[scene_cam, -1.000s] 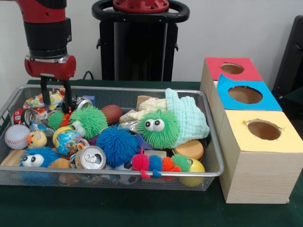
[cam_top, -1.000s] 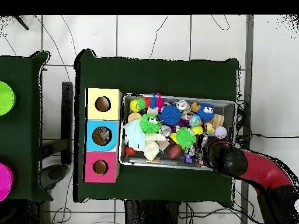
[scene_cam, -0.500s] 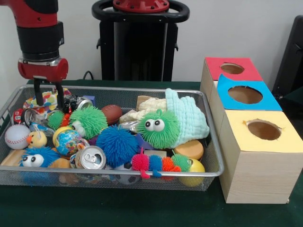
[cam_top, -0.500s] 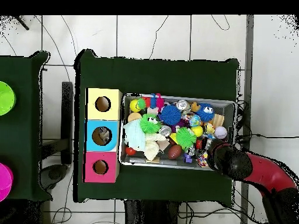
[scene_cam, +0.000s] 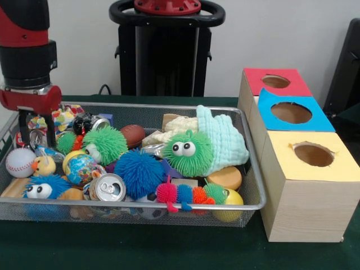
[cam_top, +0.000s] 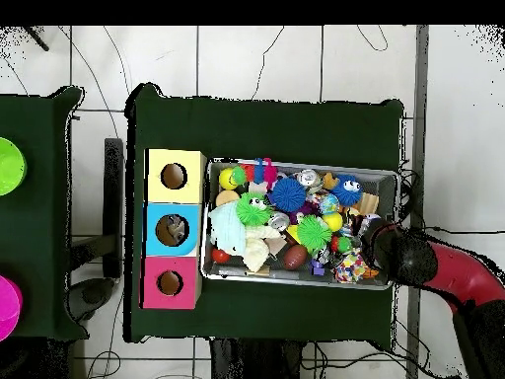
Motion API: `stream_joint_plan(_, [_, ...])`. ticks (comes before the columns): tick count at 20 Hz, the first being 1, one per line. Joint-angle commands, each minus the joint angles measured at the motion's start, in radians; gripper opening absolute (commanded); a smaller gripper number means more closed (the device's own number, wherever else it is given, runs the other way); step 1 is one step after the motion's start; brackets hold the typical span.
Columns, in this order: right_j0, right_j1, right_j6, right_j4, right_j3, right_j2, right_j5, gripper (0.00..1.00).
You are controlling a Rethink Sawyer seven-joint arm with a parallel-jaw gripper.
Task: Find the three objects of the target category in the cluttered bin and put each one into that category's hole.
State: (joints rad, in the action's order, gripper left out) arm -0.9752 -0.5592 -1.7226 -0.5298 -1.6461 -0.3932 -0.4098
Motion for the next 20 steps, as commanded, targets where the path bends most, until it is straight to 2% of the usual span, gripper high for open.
stream_joint_plan(1, [0.027,0.130,0.148,-0.051,0.147,-0.103,-0.042,1.00])
stream_joint_plan(6, [0.042,0.165,0.112,-0.066,0.151,-0.095,-0.001,1.00])
stream_joint_plan(11, [0.059,0.154,0.120,-0.067,0.135,-0.062,-0.058,1.00])
stream_joint_plan(13, [0.086,0.139,0.061,-0.051,0.131,0.000,-0.096,1.00])
stream_joint_plan(15, [0.089,0.120,0.034,-0.050,0.126,0.028,-0.089,1.00])
stream_joint_plan(18, [0.126,0.082,-0.035,-0.045,0.145,0.117,-0.118,1.00])
stream_joint_plan(20, [0.156,0.074,-0.101,-0.043,0.156,0.184,-0.102,1.00])
